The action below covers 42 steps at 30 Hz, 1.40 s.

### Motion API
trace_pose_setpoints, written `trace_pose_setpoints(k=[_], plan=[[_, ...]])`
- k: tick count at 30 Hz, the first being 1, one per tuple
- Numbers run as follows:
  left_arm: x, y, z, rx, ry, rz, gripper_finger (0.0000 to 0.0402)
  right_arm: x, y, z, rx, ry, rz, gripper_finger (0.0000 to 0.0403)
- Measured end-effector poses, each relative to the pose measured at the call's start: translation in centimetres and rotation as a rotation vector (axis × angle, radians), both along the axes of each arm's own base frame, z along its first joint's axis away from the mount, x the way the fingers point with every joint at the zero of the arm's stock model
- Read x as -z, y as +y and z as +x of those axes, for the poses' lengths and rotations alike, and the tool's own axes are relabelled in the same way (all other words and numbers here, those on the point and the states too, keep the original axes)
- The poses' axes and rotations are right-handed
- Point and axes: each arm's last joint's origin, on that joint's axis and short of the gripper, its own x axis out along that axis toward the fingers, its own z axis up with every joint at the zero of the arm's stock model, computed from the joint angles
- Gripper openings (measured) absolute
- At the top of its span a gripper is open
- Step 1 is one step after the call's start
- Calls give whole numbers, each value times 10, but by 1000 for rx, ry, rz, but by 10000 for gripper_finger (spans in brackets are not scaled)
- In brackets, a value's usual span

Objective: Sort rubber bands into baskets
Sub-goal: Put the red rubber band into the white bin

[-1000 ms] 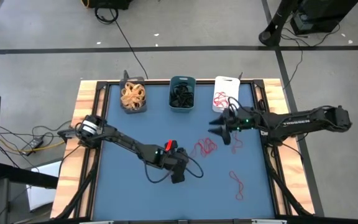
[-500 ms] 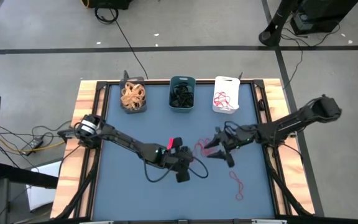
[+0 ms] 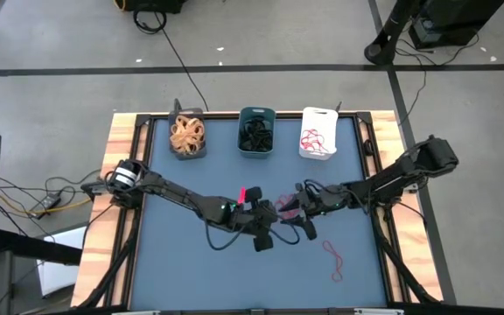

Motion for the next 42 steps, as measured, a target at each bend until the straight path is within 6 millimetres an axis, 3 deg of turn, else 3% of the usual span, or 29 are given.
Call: trace_pose_setpoints(k=[6,11,13,22,27,36,42], plan=[[-2,3,3,-8,-30,1,1,2,2,8,4,12,10,155],[-3,3,4,-17,-46,22,1,0,1,8,46,11,13,37],[-3,4,4,-35,-49,22,2,-1,2,8,70,-4,7,13],[-3,4,3,-66,-54,11,36,-3,-1,5,175,24,6,5],[-3,3,2,-80,-53,-5,59,-14,-12,-2,289,29,-56,3],[-3,3,2,-80,-55,-2,67,-59,-56,-24,456,-76,-157,2],[0,3,3,-80,-51,1,68,-79,-86,-44,712,-119,-293,3]])
